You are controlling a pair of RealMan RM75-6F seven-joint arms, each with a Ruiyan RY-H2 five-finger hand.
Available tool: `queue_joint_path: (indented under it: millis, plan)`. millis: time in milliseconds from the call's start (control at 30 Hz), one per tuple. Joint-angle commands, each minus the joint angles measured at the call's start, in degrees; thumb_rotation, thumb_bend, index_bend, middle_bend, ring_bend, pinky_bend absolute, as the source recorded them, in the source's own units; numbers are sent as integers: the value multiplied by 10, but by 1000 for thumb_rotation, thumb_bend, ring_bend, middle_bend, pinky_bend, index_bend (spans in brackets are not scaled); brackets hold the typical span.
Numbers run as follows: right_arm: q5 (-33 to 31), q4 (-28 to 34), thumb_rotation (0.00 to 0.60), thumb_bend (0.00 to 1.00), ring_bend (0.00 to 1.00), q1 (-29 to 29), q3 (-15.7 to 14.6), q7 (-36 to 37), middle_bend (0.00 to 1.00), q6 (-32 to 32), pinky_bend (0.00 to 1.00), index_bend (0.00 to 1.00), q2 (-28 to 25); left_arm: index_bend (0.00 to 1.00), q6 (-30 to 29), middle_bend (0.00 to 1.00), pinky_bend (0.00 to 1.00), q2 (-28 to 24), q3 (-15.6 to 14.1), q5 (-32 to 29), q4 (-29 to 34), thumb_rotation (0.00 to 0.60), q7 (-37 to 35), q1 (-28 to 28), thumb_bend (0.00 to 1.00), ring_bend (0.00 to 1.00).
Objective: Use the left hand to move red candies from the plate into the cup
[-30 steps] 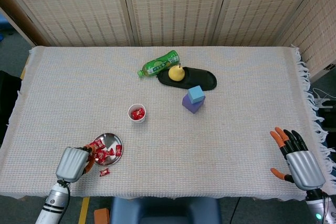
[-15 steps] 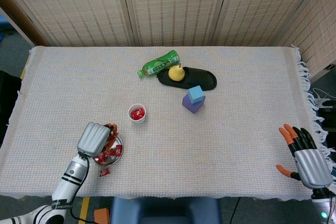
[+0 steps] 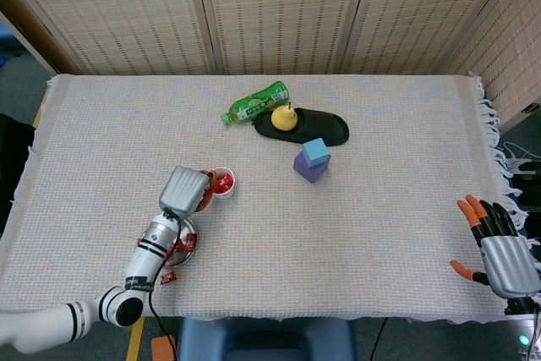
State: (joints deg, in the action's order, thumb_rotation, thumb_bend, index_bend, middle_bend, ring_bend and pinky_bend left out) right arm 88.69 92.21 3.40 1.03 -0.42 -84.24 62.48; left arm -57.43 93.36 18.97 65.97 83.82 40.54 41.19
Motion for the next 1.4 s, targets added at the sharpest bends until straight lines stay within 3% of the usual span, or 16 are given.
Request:
queue_joint_path:
  millis: [33,533,700,1400]
  plan:
    - [-4,-2,600,0,0,1,2,-1,0,3,0,0,1,614,6,637,1000,19,3,-9,-31,600,0,22,420,777]
    - [-14,0,600,0,0,-1,8,8,0,1,0,0,-4,611,20,635,1000,74,0,-53,-137,600,4,89,420,777]
    - [-13,-1,600,0,0,-2,7,13,0,-2,0,0,-6,553,17,598,1000,83,-8,-60,-155,600,4,96,420,776]
    - [-2,2,600,0,0,-6,3,16,0,-8,0,0,-10,343,-4,393,983,45,-34,-82,-87,600,23,98,414,756]
